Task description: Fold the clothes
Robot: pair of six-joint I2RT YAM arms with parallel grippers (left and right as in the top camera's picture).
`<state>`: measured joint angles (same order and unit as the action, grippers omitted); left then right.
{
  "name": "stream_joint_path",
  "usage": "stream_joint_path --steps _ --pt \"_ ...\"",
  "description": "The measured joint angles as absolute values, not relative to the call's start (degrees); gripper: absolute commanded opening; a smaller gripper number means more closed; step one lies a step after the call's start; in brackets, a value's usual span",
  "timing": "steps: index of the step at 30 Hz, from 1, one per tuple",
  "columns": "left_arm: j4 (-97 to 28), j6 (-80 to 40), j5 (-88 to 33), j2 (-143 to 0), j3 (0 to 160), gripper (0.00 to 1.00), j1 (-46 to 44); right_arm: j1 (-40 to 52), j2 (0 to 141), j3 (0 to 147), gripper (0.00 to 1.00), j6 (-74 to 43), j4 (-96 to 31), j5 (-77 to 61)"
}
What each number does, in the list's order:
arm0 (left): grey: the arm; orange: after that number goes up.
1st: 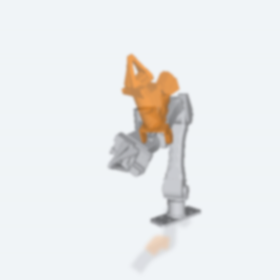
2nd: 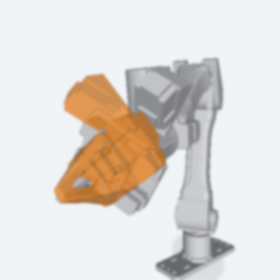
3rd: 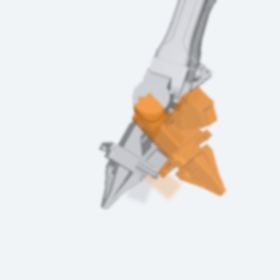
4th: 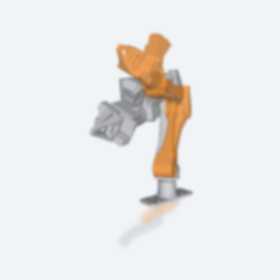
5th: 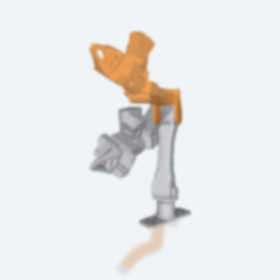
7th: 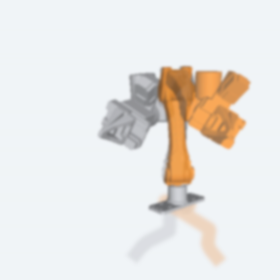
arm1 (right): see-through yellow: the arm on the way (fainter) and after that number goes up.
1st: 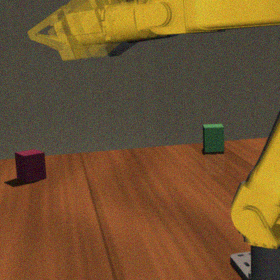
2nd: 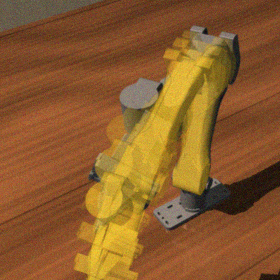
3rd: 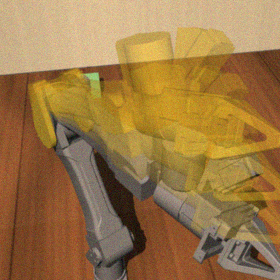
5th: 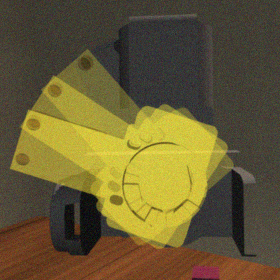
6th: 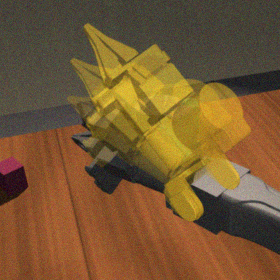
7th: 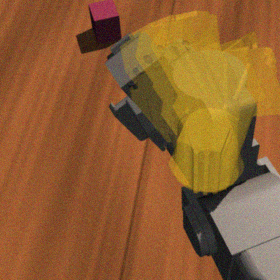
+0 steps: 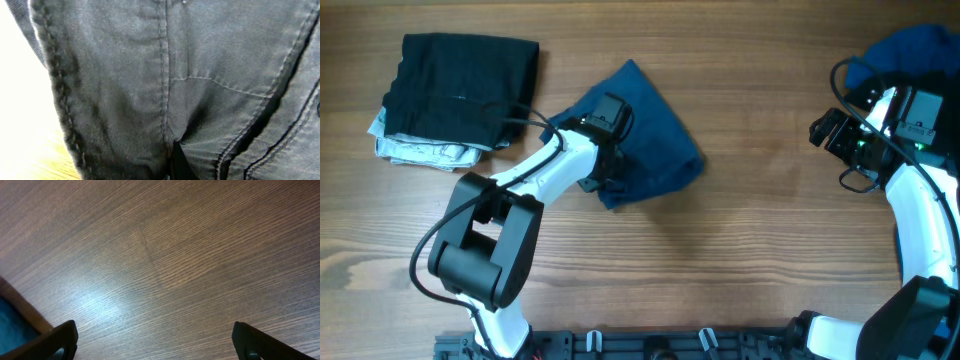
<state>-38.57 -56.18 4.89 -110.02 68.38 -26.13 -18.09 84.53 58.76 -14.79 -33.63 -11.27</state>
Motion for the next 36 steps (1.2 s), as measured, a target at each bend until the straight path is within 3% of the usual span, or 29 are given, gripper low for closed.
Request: stream_joint_path --steps 19,27,36 --pt "-29.3 -30.81 6.24 -96.36 68.69 0.04 -25.87 -18.09 84.53 58.76 1.0 -14.79 -33.63 -11.27" --pt "-24.97 -28.53 9.96 -92.99 68.69 0.04 -25.85 -18.09 84.53 58.76 1.0 -14.79 -33.63 -11.27" --pt "-30.68 -30.85 10.94 -94.0 68.75 0.04 -25.85 -18.09 84.53 58.76 1.0 -14.79 -33.63 -11.27"
